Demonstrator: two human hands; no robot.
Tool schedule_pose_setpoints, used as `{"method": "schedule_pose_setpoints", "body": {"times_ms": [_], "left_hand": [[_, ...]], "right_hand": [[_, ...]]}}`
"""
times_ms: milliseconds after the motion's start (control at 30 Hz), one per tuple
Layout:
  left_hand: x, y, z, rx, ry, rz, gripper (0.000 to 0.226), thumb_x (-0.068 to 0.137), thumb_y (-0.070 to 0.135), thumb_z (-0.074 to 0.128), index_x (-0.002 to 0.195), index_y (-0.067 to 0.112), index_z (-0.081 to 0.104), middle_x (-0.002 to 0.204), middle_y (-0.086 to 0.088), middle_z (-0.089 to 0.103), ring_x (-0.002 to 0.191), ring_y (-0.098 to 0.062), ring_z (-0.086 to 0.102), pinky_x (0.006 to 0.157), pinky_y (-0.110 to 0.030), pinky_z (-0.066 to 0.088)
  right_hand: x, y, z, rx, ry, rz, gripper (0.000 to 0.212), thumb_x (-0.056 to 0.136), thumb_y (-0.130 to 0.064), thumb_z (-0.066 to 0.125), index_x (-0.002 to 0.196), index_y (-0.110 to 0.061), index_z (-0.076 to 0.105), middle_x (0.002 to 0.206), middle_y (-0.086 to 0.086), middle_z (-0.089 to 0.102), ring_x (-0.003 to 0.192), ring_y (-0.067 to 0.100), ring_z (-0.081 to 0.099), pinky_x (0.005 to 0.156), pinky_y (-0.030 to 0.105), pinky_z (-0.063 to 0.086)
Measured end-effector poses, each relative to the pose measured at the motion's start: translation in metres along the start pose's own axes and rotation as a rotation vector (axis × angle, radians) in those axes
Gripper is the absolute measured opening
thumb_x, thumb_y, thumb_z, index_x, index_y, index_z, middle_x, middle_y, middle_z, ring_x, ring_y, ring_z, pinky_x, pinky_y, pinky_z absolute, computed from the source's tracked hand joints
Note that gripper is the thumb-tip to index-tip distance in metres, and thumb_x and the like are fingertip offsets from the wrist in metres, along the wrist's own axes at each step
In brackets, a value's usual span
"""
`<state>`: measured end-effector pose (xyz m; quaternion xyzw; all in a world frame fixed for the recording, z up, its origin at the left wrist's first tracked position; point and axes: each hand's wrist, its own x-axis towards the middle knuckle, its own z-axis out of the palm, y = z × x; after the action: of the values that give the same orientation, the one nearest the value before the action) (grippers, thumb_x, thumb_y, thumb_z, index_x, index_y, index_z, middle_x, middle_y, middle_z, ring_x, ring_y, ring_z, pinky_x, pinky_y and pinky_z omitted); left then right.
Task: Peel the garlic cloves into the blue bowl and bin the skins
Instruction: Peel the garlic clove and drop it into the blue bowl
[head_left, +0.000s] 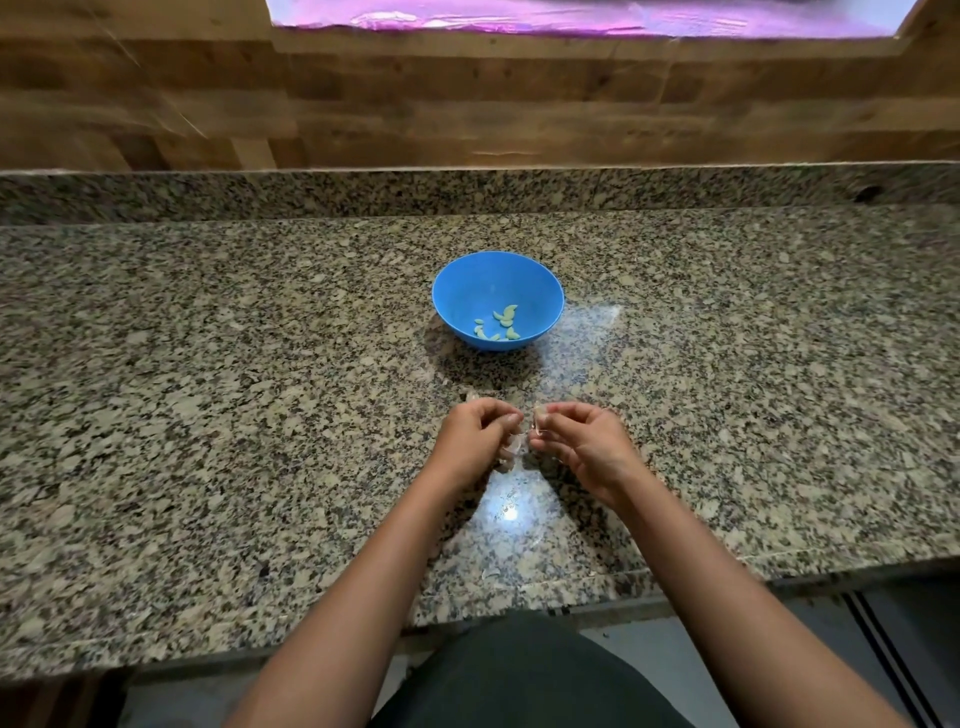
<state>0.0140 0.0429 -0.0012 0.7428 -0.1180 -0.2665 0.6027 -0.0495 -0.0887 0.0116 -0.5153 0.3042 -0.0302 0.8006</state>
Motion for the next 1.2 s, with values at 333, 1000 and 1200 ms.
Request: {"method": "schedule_pose_setpoints", "body": {"times_ms": [333, 1000, 1200], "left_hand": [[0.001, 0.004, 0.005, -0.098, -0.014, 0.002, 0.006, 0.090, 0.011, 0.060, 0.087, 0.008, 0.064, 0.075, -0.002, 0.065, 0.054, -0.010, 0.057, 0.051, -0.020, 0.051], [0.003, -0.005, 0.000, 0.068, 0.117, -0.108, 0.017, 0.096, 0.006, 0.047, 0.088, 0.015, 0.058, 0.088, -0.004, 0.059, 0.060, -0.011, 0.057, 0.075, -0.038, 0.056], [-0.002, 0.001, 0.013, 0.161, 0.025, 0.023, 0.017, 0.092, 0.029, 0.058, 0.102, 0.017, 0.064, 0.090, 0.002, 0.065, 0.079, -0.015, 0.062, 0.076, -0.033, 0.054]], "right_hand": [[-0.009, -0.001, 0.001, -0.211, -0.064, -0.097, 0.017, 0.082, 0.002, 0.065, 0.097, 0.010, 0.061, 0.080, 0.016, 0.067, 0.062, 0.022, 0.063, 0.061, 0.023, 0.056], [-0.001, -0.002, -0.016, 0.174, 0.040, -0.066, 0.014, 0.087, 0.008, 0.053, 0.098, 0.001, 0.059, 0.081, 0.012, 0.061, 0.064, 0.018, 0.065, 0.062, 0.024, 0.057], [-0.002, 0.004, -0.010, -0.008, 0.024, -0.094, 0.008, 0.086, 0.005, 0.059, 0.093, 0.005, 0.058, 0.080, 0.018, 0.066, 0.060, 0.020, 0.067, 0.060, 0.025, 0.058]]}}
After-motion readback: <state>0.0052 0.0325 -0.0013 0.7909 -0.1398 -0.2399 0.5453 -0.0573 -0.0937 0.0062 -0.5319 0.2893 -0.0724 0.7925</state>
